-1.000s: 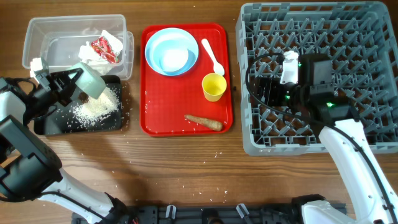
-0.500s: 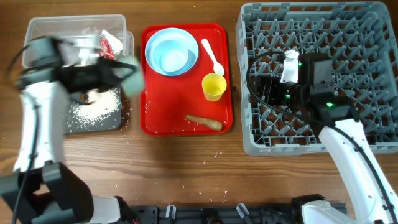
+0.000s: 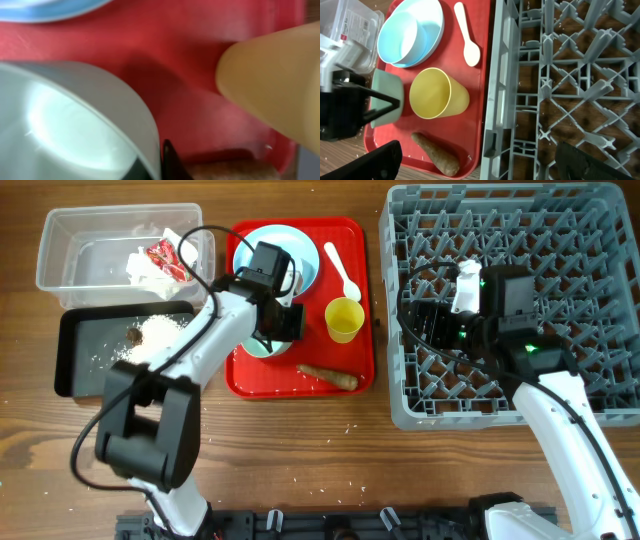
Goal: Sort waste into correct bins and load items into the dishwasher rack
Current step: 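Set the green bowl back on the red tray, then grasp the yellow cup with left gripper and lift it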
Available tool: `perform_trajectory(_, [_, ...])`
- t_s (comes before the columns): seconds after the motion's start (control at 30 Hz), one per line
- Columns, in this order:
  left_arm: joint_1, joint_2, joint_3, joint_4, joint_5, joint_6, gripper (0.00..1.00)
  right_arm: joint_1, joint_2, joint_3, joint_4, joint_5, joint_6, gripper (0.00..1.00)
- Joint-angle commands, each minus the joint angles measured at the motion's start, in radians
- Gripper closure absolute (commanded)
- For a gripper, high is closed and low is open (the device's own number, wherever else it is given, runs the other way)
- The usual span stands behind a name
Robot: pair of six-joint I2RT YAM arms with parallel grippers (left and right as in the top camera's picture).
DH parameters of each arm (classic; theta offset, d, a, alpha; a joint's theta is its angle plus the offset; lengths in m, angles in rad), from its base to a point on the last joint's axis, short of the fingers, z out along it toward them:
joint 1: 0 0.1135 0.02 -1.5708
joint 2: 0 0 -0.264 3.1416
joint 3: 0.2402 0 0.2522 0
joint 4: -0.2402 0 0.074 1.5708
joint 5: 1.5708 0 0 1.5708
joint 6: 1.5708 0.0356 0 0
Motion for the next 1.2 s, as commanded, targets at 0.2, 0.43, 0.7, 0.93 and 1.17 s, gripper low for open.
perform_trajectory(0.2, [0.000,0.030,0.026,0.001,0.031,-0.006,0.38,0.003,0.007,0.018,0.003,-0.013,0.004,0.00])
perform_trajectory(0.43, [-0.010,-0.017,0.134,0.059,0.136,-0.006,0.25,0.003,0.007,0.018,0.003,-0.014,0.004,0.00])
perform_trajectory(0.7, [-0.061,0.004,0.131,0.117,0.135,0.002,0.29,0.003,0.007,0.018,0.002,-0.013,0.005,0.00])
perform_trajectory(0.93, [-0.097,0.061,0.127,0.122,0.085,0.001,0.40,0.003,0.007,0.018,0.002,-0.013,0.004,0.00])
perform_trajectory(1.17, [-0.097,0.102,0.126,0.126,0.078,0.001,0.69,0.003,0.007,0.018,0.002,-0.013,0.004,0.00])
